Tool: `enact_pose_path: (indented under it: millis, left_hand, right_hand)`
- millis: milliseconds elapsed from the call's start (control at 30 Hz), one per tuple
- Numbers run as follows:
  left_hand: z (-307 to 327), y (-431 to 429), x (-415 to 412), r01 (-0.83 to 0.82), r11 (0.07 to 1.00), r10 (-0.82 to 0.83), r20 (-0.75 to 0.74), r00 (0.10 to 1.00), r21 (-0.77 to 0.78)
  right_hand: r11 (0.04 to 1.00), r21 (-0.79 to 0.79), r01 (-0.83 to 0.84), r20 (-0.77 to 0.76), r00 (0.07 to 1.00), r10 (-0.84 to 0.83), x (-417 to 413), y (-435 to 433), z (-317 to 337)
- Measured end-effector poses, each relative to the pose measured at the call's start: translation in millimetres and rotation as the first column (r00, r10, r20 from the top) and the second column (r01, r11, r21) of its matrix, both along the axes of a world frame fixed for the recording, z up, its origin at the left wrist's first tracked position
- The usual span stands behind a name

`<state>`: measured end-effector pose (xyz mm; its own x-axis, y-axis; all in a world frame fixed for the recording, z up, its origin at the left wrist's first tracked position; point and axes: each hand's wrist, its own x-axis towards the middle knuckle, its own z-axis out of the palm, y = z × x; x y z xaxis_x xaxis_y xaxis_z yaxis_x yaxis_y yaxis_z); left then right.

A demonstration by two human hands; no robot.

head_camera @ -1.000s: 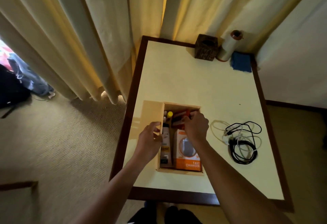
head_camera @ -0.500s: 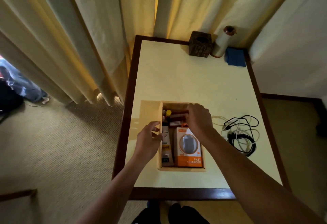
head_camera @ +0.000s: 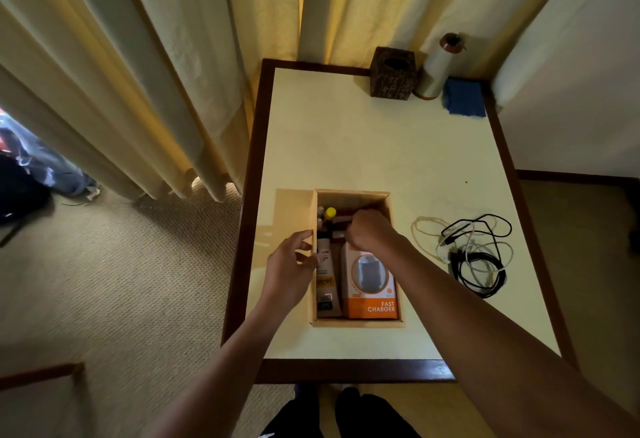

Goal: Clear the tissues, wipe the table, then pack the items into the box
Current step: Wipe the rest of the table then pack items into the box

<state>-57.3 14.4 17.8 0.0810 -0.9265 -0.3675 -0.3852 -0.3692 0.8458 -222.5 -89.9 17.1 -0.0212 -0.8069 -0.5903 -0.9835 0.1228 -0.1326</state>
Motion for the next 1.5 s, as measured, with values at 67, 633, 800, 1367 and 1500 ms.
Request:
enact_pose_path:
  millis: [67, 633, 800, 1367, 1500]
  left_hand:
    - [-0.9, -0.2, -0.3, -0.006, 1.000, 0.006, 0.003, 1.000, 0.000]
    - [-4.9, -0.1, -0.3, -0.028, 1.000, 0.028, 0.032, 0.999, -0.002]
    - [-2.8, 1.4, -0.3, -0.027, 1.000, 0.027, 0.019, 0.999, 0.004]
    - [5.4, 12.3, -23.6, -0.169, 0.985, 0.170, 0.124, 0.978, -0.018]
    - [6.8, 16.3, -32.3, -0.207, 0.977, 0.212, 0.204, 0.956, -0.044]
  right_hand:
    - [1.000, 0.012, 0.020, -0.025, 1.000, -0.019, 2.3, -1.8, 0.2]
    - [0.998, 0.040, 0.056, 0.173, 0.983, -0.063, -8.0, -1.3, 45.4]
    - [0.953, -0.252, 0.165, 0.308, 0.948, -0.082, -64.8, 28.6, 76.9]
    - [0.928, -0.054, -0.369, -0.501, 0.814, 0.294, -272.1, 75.7, 23.9]
    - [0.916, -0.223, -0.333, -0.314, 0.915, 0.255, -291.5, 59.9, 30.1]
